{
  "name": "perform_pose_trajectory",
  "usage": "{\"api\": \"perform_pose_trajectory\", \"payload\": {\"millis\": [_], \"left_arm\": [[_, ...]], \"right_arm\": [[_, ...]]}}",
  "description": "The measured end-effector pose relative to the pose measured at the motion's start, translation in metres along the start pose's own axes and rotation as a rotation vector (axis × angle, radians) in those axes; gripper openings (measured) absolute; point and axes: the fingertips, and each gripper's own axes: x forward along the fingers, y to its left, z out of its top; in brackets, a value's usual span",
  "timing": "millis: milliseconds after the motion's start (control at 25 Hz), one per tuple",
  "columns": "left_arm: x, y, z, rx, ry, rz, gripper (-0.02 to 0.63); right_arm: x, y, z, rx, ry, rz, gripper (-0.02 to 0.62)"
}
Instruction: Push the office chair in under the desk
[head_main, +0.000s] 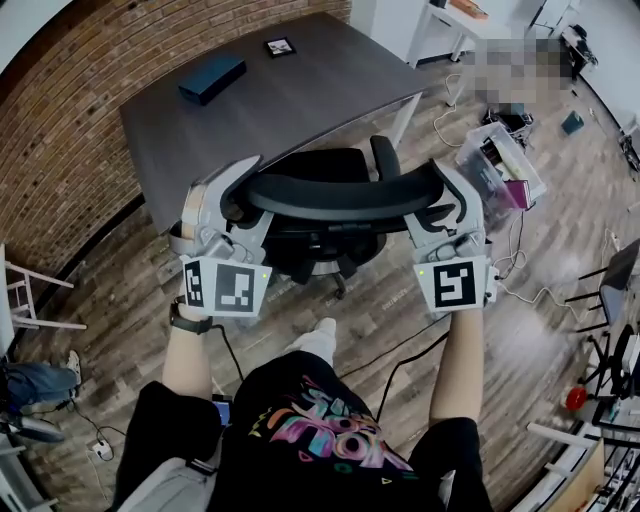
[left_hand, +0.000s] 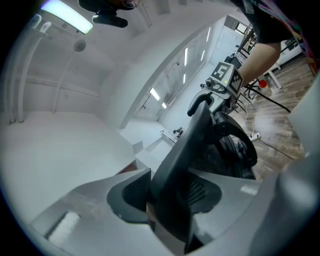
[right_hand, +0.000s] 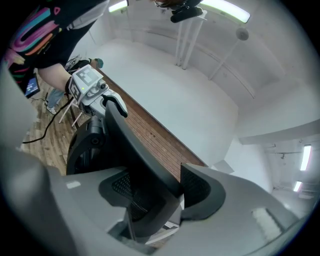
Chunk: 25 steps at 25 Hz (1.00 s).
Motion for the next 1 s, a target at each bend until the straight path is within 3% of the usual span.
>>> {"api": "perform_pose_trajectory", "payload": {"millis": [640, 1000], "left_arm": [[0.077, 0.032, -0.029, 0.039, 0.057, 0.059, 0.160], [0.114, 0.048, -0.046, 0.034, 0.168, 0.141, 0.160]], "right_arm": [[0.084, -0.043, -0.031, 0.014, -0.041, 0.039, 0.241], [0.141, -0.067, -0.040, -0.007, -0.189, 0.094, 0.241]]}}
